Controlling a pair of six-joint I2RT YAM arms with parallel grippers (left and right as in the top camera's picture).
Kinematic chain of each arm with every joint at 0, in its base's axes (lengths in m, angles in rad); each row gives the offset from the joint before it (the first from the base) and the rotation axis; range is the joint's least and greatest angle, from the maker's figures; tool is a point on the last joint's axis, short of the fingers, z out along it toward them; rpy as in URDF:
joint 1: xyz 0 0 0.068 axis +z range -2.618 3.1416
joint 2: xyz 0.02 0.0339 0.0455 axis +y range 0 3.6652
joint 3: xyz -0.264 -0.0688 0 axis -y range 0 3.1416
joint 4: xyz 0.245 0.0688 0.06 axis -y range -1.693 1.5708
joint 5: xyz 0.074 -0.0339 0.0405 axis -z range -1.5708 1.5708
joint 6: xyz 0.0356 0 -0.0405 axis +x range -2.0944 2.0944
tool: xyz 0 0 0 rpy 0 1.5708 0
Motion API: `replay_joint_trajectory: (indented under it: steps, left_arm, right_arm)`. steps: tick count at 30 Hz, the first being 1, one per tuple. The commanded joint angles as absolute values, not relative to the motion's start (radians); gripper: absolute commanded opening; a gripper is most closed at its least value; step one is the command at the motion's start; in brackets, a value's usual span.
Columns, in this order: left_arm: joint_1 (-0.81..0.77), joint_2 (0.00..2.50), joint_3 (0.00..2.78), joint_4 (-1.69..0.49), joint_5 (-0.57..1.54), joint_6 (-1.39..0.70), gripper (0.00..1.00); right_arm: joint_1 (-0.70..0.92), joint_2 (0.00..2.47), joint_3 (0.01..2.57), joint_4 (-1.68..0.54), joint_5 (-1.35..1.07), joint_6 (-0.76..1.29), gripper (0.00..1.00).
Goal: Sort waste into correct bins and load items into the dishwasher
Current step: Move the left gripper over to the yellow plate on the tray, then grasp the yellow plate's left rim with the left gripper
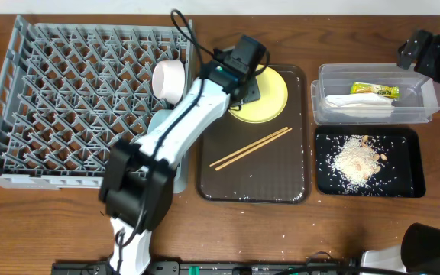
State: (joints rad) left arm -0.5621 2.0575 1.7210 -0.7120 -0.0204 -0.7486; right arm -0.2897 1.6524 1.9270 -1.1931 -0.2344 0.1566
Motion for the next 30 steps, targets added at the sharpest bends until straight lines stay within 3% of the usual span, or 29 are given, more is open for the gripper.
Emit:
replay_joint_trajectory:
  steps: [1, 21, 30]
  left_arm:
    - [-0.561, 2.101, 1.721, -0.707, -0.007, -0.834, 0.49]
    - [-0.498, 2.183, 1.647, -0.643, 0.123, -0.942, 0.47]
    - [-0.499, 2.186, 1.583, -0.578, 0.124, -1.004, 0.41]
  right_arm:
    - [-0.3, 1.655, 1.934, -1.195, -0.236, 0.168, 0.99]
    - [-0.3, 1.655, 1.933, -1.195, -0.236, 0.168, 0.99]
    - [-0.3, 1.655, 1.934, -1.195, -0.236, 0.168, 0.99]
